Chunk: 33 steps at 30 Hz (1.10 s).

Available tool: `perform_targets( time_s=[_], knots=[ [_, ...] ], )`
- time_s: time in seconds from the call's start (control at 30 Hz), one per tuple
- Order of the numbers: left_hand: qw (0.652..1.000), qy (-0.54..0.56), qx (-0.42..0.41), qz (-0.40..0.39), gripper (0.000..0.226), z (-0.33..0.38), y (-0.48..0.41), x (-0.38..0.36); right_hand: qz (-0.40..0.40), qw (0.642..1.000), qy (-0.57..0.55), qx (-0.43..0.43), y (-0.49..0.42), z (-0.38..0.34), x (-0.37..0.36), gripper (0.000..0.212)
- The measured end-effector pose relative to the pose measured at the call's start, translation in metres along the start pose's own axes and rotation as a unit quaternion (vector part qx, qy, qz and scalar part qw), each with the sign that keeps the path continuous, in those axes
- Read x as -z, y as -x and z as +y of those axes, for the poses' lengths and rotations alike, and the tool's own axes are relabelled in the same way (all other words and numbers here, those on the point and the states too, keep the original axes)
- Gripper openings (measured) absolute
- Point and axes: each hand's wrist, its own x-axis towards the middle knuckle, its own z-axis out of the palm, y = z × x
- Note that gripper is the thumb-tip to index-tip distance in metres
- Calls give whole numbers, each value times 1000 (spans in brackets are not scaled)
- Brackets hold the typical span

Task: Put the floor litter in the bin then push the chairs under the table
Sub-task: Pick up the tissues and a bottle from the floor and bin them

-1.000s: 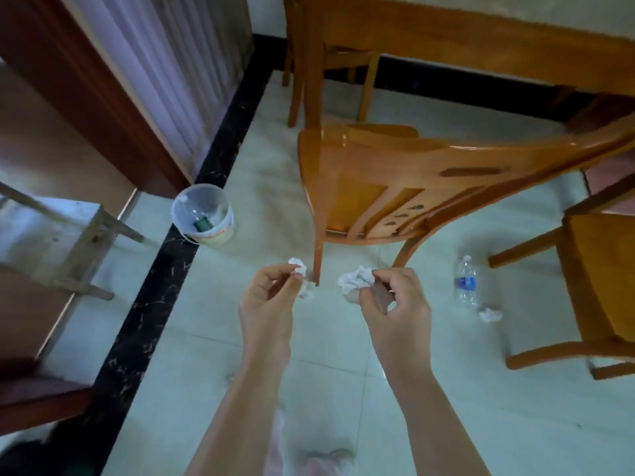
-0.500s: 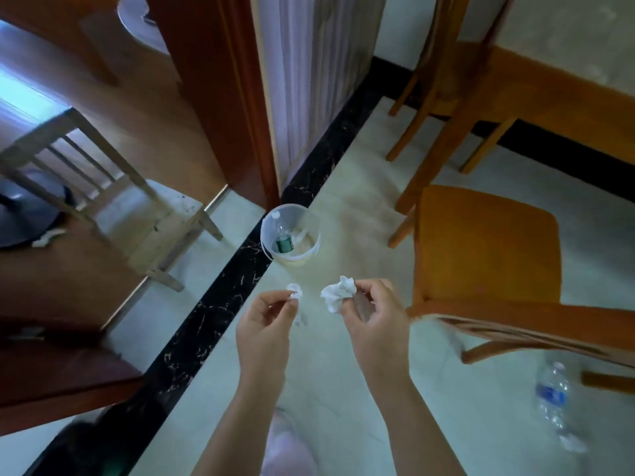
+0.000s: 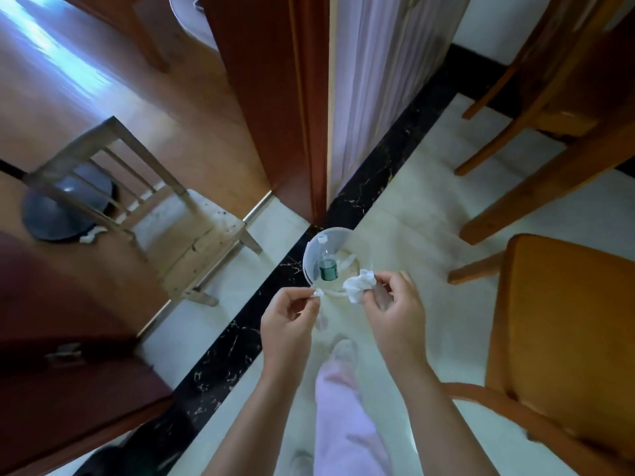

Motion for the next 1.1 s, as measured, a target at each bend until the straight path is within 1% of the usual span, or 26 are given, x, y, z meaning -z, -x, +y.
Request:
perform_targets(
  time_s=[0.13, 0.27, 0.37, 0.53, 0.67, 0.87, 0.97, 1.1],
  knots=[
    [1000, 0, 18, 4, 28, 3, -56, -30, -30, 999, 13, -12, -58, 24, -19, 13],
    [1000, -19, 11, 8, 27, -12, -109, -53, -53, 998, 25, -29, -104, 54, -44, 12],
    [999, -34, 25, 7, 26, -36, -147, -65, -71, 996, 34, -40, -132, 79, -68, 14],
    [995, -90, 33, -28, 22, -93, -212, -87, -81, 993, 46, -72, -168, 134, -115, 17],
    [989, -131, 43, -59, 22, -147, -252, -99, -90, 990, 72, -82, -178, 188, -155, 18],
    [977, -185, 62, -82, 21, -222, -293, -103, -112, 980, 108, -123, -174, 264, -203, 19],
    [972, -206, 70, -91, 25, -249, -308, -109, -108, 977, 120, -141, -176, 291, -220, 19],
    [961, -225, 100, -122, 19, -268, -317, -113, -128, 970, 148, -145, -179, 310, -231, 29]
  ],
)
